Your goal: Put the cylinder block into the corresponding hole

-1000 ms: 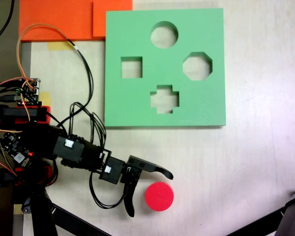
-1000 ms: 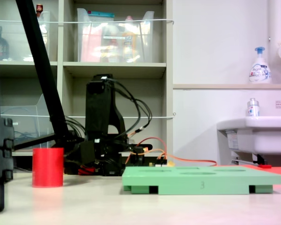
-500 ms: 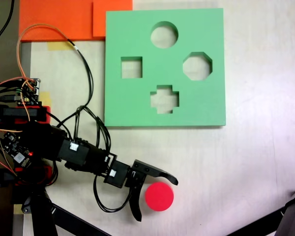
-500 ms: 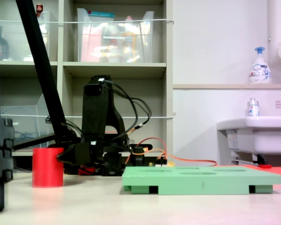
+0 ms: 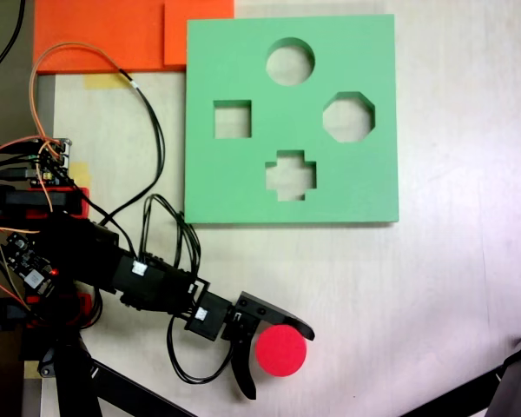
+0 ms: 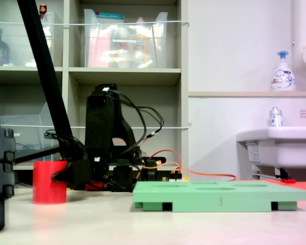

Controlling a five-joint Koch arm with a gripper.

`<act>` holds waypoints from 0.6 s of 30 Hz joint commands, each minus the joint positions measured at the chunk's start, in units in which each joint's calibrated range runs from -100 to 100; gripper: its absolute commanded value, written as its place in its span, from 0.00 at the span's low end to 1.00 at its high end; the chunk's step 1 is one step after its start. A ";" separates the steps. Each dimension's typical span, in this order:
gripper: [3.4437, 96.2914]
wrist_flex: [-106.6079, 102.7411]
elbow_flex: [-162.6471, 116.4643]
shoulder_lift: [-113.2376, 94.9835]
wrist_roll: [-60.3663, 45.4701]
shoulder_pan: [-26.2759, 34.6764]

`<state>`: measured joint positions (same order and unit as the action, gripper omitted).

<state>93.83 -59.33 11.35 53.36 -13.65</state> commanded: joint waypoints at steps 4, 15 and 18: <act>0.72 6.17 2.70 1.22 -0.34 -0.63; 0.44 6.17 3.70 1.63 -0.29 -0.88; 0.42 6.17 4.50 1.63 -0.29 -0.59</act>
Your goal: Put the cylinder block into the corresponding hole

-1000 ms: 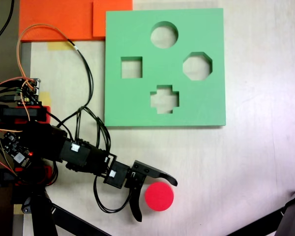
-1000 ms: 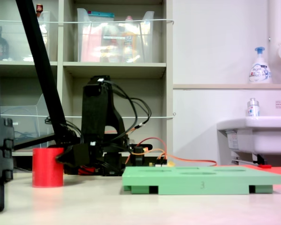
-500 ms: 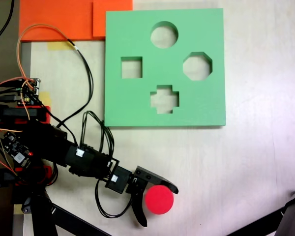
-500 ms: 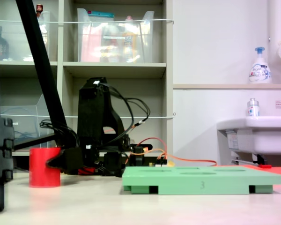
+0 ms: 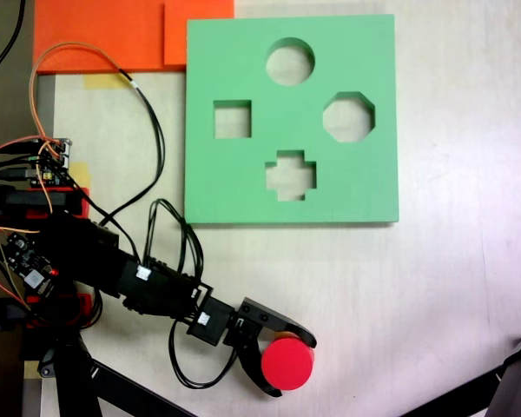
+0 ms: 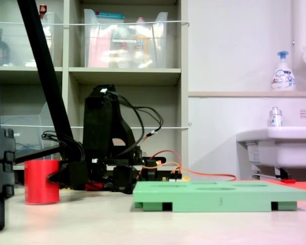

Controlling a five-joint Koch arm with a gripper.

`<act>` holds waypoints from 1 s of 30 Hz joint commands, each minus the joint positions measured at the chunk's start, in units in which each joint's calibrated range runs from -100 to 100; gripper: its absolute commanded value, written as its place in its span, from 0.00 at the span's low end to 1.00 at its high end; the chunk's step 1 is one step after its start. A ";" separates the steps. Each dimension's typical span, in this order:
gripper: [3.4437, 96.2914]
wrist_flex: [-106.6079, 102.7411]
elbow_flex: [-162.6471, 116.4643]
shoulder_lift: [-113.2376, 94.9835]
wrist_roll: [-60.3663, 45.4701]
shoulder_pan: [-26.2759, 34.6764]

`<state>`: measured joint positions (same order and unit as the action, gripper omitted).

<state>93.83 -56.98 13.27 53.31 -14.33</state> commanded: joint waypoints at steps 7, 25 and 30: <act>0.39 4.82 1.75 -7.26 -0.15 0.98; 0.39 -34.28 4.74 -73.74 -0.15 12.36; 0.39 -36.30 4.34 -81.84 -0.44 19.93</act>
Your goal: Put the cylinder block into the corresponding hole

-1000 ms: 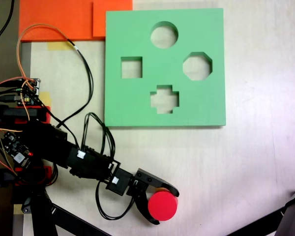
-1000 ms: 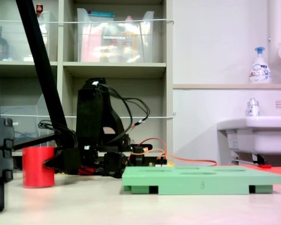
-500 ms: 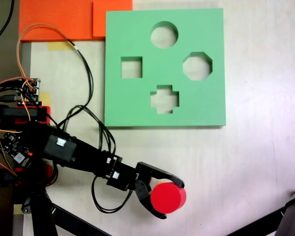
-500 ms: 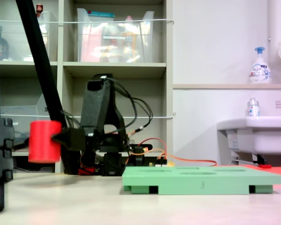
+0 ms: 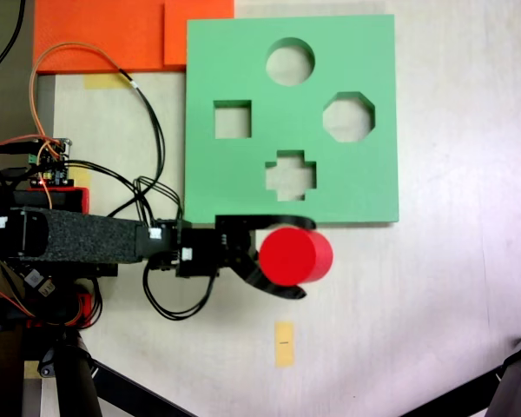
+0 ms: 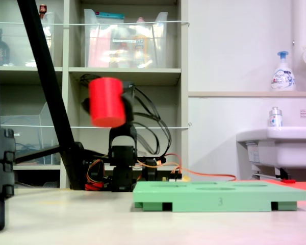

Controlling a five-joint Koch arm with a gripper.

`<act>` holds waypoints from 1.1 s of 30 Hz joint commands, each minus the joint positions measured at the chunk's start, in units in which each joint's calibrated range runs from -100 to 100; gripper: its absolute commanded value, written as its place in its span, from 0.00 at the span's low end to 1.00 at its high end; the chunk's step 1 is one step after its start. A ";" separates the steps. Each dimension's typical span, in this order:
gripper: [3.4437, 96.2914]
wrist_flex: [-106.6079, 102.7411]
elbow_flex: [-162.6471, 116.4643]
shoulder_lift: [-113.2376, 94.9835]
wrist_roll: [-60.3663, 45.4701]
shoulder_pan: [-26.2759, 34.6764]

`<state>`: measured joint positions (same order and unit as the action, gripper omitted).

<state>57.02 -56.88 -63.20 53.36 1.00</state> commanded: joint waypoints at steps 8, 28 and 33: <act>0.39 -1.51 8.93 4.40 -4.84 16.61; 0.39 -3.73 46.81 57.61 -8.11 27.11; 0.39 -3.53 46.51 60.55 -8.11 26.81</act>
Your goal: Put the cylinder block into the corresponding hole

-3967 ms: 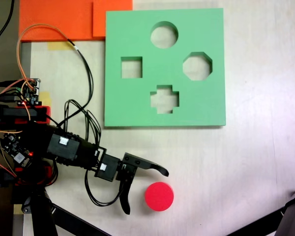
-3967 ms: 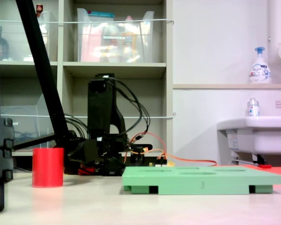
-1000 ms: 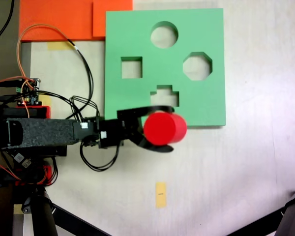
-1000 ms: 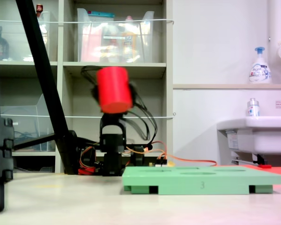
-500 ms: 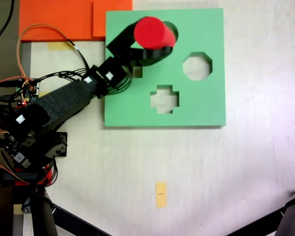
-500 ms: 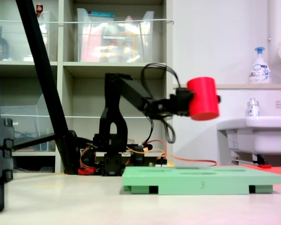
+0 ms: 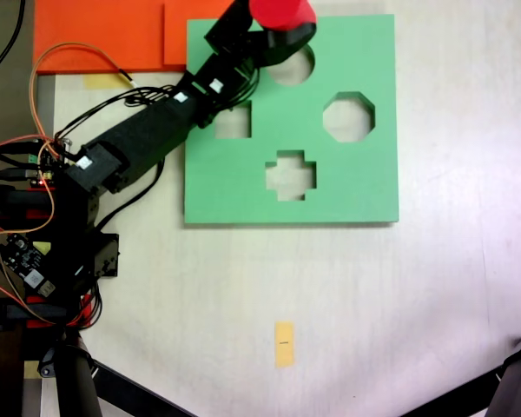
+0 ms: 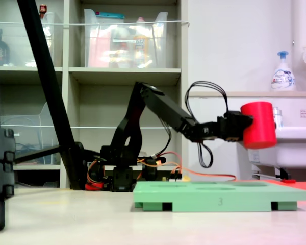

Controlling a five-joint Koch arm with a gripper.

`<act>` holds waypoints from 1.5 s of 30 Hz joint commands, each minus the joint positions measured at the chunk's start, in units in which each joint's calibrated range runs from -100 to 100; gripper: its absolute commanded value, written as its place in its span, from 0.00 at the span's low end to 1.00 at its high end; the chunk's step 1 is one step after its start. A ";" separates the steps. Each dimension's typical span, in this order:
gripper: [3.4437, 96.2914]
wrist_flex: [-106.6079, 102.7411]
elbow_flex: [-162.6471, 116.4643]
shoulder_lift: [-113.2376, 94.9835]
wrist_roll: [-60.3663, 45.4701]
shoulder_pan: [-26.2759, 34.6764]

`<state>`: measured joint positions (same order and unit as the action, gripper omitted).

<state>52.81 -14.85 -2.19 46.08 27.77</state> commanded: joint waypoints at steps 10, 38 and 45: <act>0.39 3.76 -3.90 -0.05 -0.54 -0.93; 0.39 9.34 -9.38 6.94 0.29 -1.90; 0.39 9.25 -5.79 11.41 0.49 -2.05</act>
<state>56.83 -24.06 9.44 46.42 25.91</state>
